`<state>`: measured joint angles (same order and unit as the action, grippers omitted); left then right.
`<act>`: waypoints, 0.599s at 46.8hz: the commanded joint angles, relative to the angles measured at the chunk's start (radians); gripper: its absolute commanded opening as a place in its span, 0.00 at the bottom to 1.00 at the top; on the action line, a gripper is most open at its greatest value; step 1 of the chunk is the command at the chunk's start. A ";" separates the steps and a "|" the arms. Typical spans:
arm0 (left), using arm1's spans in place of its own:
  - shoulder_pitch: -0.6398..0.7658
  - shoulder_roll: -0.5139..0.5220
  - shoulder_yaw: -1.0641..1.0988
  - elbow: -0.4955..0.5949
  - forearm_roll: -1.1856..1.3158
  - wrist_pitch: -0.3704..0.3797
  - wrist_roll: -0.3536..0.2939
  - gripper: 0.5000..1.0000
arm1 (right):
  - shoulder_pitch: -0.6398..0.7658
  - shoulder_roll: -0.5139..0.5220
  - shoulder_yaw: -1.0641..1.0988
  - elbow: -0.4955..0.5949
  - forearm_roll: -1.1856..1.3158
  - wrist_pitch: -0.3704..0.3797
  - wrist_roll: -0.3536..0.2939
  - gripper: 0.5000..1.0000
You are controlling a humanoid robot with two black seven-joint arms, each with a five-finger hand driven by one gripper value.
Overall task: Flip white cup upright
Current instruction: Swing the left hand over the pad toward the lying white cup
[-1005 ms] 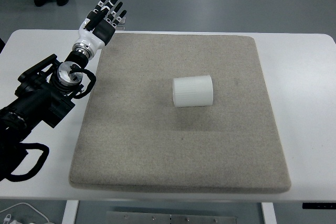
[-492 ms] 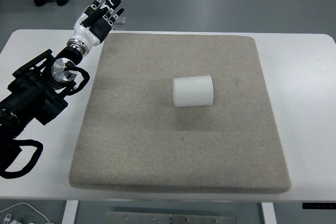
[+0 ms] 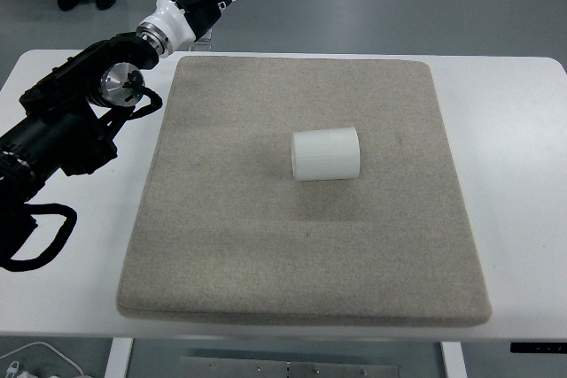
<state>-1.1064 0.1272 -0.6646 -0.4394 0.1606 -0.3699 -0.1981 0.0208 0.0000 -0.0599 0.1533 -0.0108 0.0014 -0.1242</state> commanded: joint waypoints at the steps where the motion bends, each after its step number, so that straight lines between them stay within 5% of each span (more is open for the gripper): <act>1: -0.010 0.012 0.045 -0.044 0.040 0.000 0.000 0.98 | -0.001 0.000 0.000 0.000 0.000 0.000 0.000 0.86; 19: -0.128 0.089 0.287 -0.216 0.135 0.002 0.025 0.98 | -0.005 0.000 0.000 0.000 0.000 0.000 0.000 0.86; 28: -0.196 0.137 0.355 -0.324 0.181 0.000 0.123 0.98 | -0.005 0.000 0.000 0.000 0.000 -0.001 0.000 0.86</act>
<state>-1.2837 0.2521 -0.3238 -0.7280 0.3262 -0.3682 -0.1121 0.0152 0.0000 -0.0598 0.1533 -0.0108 0.0012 -0.1244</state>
